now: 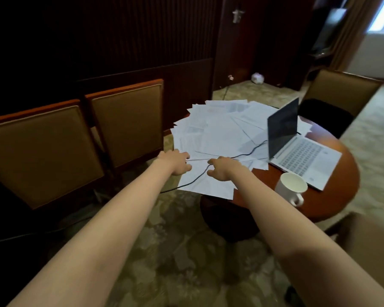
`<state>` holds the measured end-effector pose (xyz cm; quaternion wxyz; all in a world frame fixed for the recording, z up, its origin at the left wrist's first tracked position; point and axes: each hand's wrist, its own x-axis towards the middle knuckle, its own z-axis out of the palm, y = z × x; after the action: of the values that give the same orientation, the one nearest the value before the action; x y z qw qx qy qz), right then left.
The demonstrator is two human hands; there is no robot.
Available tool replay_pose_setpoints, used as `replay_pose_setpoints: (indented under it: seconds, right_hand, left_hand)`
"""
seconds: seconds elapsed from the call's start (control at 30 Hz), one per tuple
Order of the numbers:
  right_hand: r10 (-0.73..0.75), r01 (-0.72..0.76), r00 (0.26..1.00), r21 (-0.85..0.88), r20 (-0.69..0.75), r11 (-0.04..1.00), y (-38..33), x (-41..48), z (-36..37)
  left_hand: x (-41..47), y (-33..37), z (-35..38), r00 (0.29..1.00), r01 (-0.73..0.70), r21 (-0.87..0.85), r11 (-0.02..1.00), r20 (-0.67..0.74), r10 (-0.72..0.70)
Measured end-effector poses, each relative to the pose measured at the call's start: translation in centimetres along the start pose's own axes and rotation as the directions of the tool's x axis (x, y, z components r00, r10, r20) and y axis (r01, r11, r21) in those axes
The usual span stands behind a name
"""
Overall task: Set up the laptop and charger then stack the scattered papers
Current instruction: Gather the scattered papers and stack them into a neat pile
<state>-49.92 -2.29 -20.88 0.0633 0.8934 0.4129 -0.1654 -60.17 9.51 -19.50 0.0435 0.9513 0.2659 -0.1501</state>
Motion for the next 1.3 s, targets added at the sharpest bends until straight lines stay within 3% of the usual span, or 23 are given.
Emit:
replay_pose_setpoints:
  seconds: [0.3, 0.67, 1.0, 1.3]
  right_hand:
    - [0.22, -0.22, 0.976, 0.055, 0.003, 0.974, 4.6, 0.8, 0.6]
    - [0.368, -0.369, 0.929, 0.112, 0.031, 0.923, 8.9, 0.6, 2.1]
    - [0.412, -0.401, 0.911, 0.21, -0.011, 0.892, 16.4, -0.1, 2.2]
    - [0.405, -0.395, 0.914, 0.174, -0.023, 0.902, 28.5, -3.5, 1.6]
  left_hand:
    - [5.3, 4.0, 0.2, 0.977, -0.212, 0.057, 0.976, -0.007, 0.213]
    - [8.9, 8.3, 0.2, 0.932, -0.362, 0.127, 0.924, 0.029, 0.361]
    - [10.8, 17.0, -0.7, 0.909, -0.414, 0.144, 0.899, 0.024, 0.415]
    - [12.0, 29.2, -1.6, 0.905, -0.424, 0.072, 0.903, -0.015, 0.426]
